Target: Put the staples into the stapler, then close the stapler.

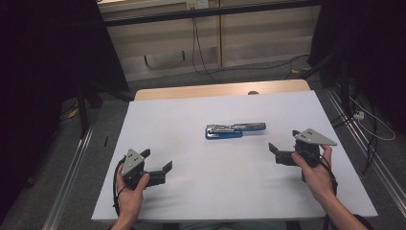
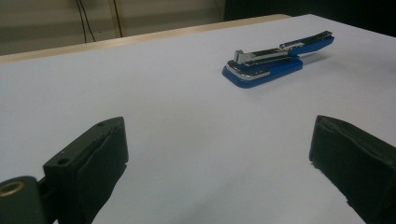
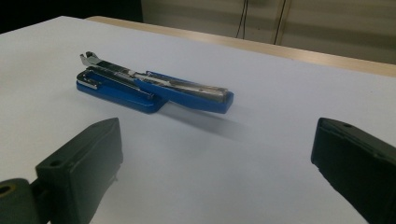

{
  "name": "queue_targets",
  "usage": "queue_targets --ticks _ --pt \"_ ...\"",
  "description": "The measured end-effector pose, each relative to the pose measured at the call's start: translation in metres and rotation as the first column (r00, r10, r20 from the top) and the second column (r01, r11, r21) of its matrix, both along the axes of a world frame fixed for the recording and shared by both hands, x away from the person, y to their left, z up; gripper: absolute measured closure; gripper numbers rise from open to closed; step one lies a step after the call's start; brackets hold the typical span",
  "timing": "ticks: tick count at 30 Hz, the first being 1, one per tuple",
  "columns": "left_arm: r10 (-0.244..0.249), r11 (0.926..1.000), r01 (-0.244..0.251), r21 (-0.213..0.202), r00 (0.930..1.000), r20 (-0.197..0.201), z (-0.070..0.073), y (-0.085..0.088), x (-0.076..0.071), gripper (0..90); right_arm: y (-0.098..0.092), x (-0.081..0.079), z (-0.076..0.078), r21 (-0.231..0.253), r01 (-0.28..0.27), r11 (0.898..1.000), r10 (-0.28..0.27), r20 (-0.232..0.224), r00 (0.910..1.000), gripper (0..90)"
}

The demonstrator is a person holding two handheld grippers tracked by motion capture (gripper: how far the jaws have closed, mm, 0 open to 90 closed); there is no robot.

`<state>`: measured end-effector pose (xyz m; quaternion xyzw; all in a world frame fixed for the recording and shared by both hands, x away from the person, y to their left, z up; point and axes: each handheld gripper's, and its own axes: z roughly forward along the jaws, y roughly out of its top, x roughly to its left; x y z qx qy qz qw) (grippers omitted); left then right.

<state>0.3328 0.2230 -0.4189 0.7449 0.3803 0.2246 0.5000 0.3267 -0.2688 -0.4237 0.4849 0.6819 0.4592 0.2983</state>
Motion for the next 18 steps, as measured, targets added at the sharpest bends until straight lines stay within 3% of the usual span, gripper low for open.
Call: queue_targets --ticks 5,11,18 --pt "0.002 1.0 -0.002 -0.003 1.0 -0.009 0.0 0.0 0.0 4.7 -0.007 -0.008 -0.006 0.001 0.02 1.0 -0.02 -0.006 0.9998 1.1" --pt "-0.024 0.9996 0.025 0.016 0.9995 -0.019 -0.001 -0.006 0.002 4.3 -0.003 -0.002 -0.008 -0.019 0.025 1.0 -0.026 -0.013 0.9996 1.9" --pt "-0.026 0.9996 0.026 0.006 0.9994 -0.021 -0.003 -0.005 0.005 4.3 -0.003 0.007 -0.011 0.015 0.002 1.0 -0.002 -0.007 1.0 2.6"
